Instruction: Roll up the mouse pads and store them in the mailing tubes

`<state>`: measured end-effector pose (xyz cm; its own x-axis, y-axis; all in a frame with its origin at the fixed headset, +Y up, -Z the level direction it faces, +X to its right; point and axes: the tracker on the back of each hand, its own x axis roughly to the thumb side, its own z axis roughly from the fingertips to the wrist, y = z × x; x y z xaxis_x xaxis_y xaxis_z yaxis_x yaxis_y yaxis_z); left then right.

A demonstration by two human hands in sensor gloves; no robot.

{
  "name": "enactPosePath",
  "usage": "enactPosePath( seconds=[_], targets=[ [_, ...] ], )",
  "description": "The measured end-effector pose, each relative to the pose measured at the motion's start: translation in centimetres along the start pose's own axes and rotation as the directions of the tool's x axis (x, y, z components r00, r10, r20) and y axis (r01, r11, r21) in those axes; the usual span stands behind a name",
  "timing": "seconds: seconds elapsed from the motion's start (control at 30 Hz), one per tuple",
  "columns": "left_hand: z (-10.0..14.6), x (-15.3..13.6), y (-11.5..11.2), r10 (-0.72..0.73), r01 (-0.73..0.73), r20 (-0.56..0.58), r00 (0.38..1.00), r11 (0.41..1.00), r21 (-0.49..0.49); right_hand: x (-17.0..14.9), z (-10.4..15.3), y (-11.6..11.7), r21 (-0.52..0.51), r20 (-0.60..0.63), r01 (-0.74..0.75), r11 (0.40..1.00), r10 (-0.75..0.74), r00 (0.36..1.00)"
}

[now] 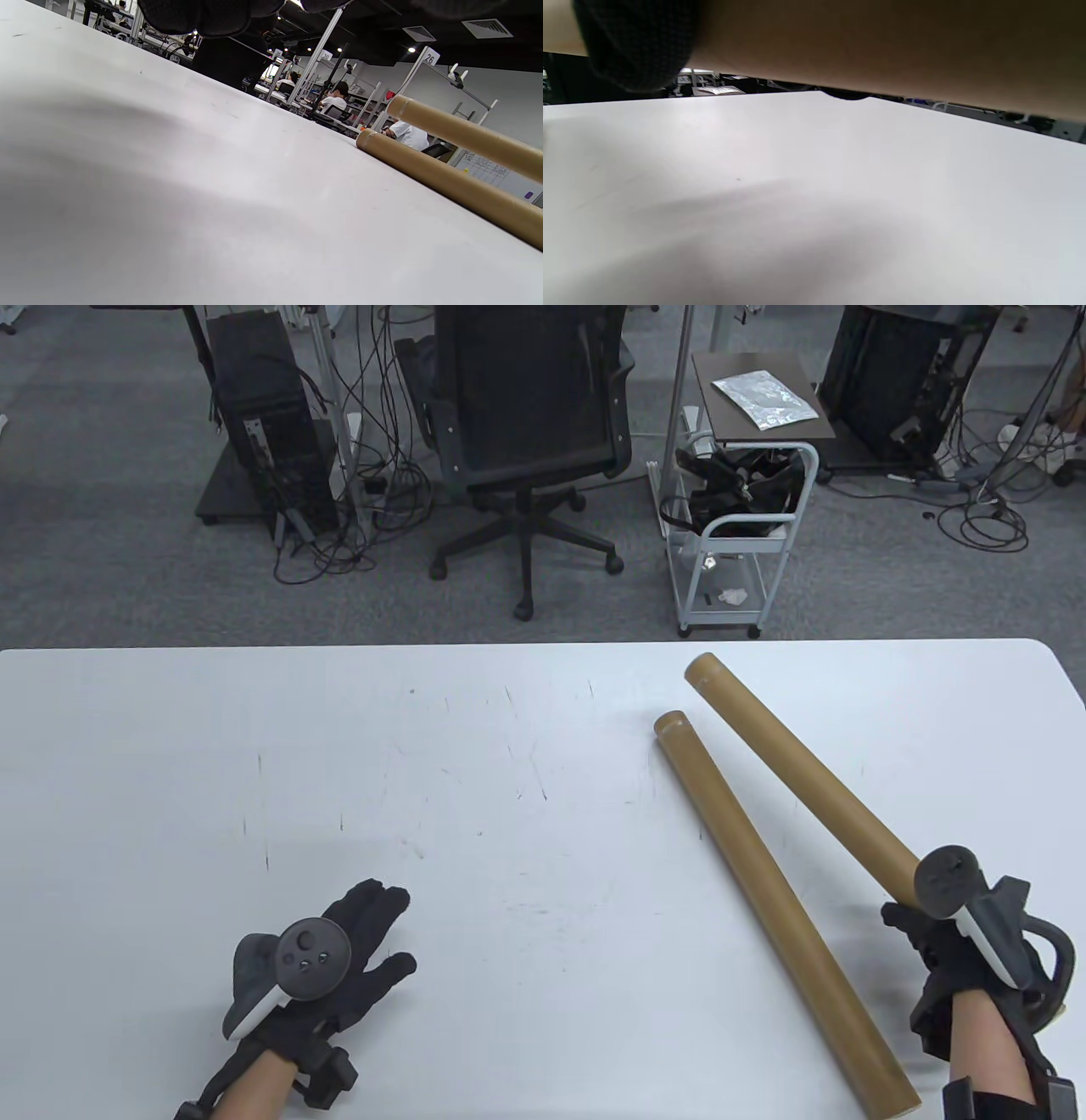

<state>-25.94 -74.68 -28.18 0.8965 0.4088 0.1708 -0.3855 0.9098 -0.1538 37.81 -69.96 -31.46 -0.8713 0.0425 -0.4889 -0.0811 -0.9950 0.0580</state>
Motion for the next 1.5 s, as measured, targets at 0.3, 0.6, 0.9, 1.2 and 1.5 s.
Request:
enactPosePath(
  seconds=[0.3,0.6,0.9,1.2,1.5],
  targets=[
    [-0.5,-1.1,-0.6,-0.049,0.047,-0.05,0.998,0.998,-0.036,-0.7,-3.2,3.6,0.176,-0.004,0.058,0.983,-0.058,0.998],
    [-0.5,-1.1,-0.4,-0.058,0.056,-0.057,0.997,0.998,-0.043,-0.8,-4.4,4.3,0.185,0.024,-0.03,0.982,0.026,0.999],
    [-0.4,-0.9,-0.2,-0.121,0.12,-0.058,0.991,0.993,-0.01,0.8,-2.4,0.7,0.075,0.022,-0.048,0.996,0.046,0.999],
    [-0.2,-0.5,-0.3,-0.166,0.166,-0.032,0.986,0.986,-0.009,11.6,5.3,-2.8,0.054,0.369,0.151,0.987,-0.161,0.915],
    [-0.1,-0.4,-0.2,-0.176,0.176,-0.017,0.984,0.984,0.008,21.3,14.0,1.4,-0.112,0.64,-0.029,0.993,0.094,0.762]
  ],
)
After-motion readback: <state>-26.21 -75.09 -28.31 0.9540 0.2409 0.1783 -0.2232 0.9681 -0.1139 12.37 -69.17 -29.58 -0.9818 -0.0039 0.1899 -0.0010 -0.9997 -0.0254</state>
